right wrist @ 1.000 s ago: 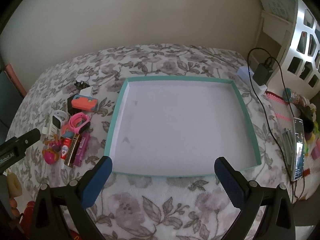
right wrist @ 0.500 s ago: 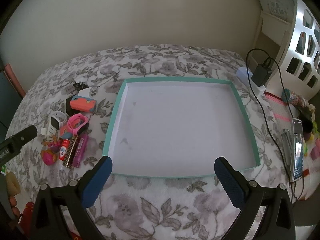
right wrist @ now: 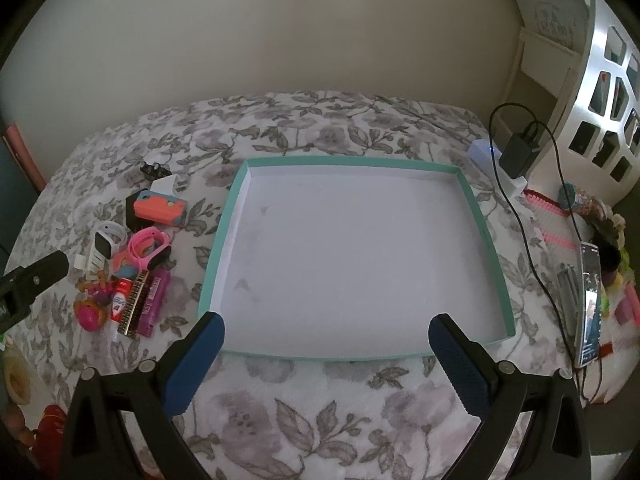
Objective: Organize rigid objects
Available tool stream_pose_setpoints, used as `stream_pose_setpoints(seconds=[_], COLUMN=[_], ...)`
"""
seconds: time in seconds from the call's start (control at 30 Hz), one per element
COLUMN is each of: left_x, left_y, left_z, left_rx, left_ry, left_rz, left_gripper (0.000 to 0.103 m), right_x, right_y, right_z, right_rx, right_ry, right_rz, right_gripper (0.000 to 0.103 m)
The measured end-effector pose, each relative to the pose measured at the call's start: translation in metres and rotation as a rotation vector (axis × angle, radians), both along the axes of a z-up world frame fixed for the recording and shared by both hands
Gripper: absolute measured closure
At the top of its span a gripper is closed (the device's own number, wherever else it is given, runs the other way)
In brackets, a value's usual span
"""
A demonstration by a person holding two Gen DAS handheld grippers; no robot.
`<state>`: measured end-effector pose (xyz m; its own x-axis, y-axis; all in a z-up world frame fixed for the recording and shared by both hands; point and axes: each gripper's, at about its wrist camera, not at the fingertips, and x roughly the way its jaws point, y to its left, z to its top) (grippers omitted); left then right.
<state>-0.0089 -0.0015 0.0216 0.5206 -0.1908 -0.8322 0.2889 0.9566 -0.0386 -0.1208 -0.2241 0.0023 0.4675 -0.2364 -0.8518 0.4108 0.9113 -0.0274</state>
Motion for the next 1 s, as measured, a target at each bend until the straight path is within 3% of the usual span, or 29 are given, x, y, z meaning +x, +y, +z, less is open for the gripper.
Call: stream_pose_setpoints(seconds=[0.87, 1.0], left_x=[0.002, 0.012], left_y=[0.001, 0.009], left_z=[-0.006, -0.006], left_rx=[0.041, 0.044], left_ry=[0.034, 0.062], left_rz=[0.012, 0.036], left_gripper=[0.000, 0.000], right_x=[0.001, 0.007], right_y=[0.002, 0.007], right_z=[-0.001, 0.003], right_rx=[-0.021, 0.004], right_ry=[0.010, -0.013], right_rz=[0.002, 0.042], right_gripper=[0.000, 0.000])
